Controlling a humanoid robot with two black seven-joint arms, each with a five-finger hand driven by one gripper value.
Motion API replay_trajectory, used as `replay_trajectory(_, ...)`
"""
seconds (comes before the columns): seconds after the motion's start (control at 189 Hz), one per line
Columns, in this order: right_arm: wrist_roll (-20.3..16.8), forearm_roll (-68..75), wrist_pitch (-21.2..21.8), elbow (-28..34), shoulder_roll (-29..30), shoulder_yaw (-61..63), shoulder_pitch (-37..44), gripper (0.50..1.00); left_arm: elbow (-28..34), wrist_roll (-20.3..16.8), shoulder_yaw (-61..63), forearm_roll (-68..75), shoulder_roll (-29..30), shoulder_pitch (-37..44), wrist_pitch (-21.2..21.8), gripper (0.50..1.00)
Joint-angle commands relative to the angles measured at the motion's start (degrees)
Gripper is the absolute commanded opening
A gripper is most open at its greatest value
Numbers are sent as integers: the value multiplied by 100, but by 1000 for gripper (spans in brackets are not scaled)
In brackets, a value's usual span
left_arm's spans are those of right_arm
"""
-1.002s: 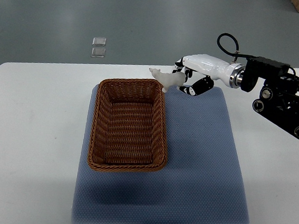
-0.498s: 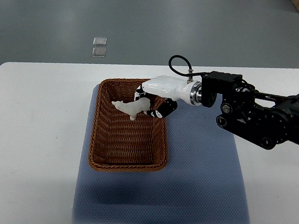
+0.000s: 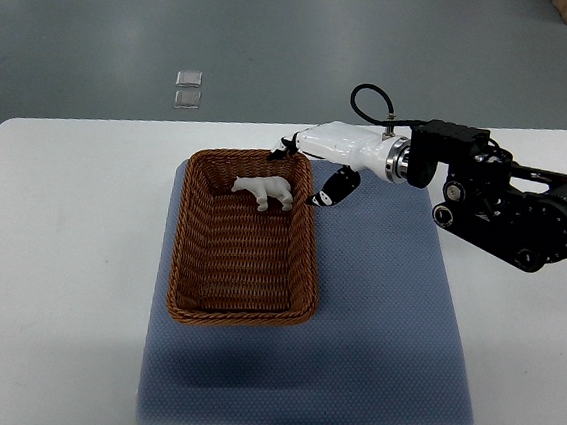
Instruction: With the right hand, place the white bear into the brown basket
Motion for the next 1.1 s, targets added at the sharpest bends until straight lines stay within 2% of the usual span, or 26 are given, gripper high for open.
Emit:
replay_trajectory(0.0,-9,191,-27,-82,-49,315,-176,850,0,-9,-1,0,0,-1,0,1000)
replay_trajectory(0.207,-44,1711,9,-407,-49,1370,-765,868,0,0,-1,0,0,-1,0,1000)
replay_trajectory(0.599,-62,5253,-27,-1260,-102,2214,-1354,921,0,0,-1,0,0,7,0,1000)
replay_trajectory(0.838,-62,7187,-18,-1682,-58,2311,-1653,926,0,0,-1,0,0,-1,0,1000)
replay_trajectory(1.092,9,8313,-27,-1946,30,2320,-1768,926,0,0,-1,0,0,-1,0,1000)
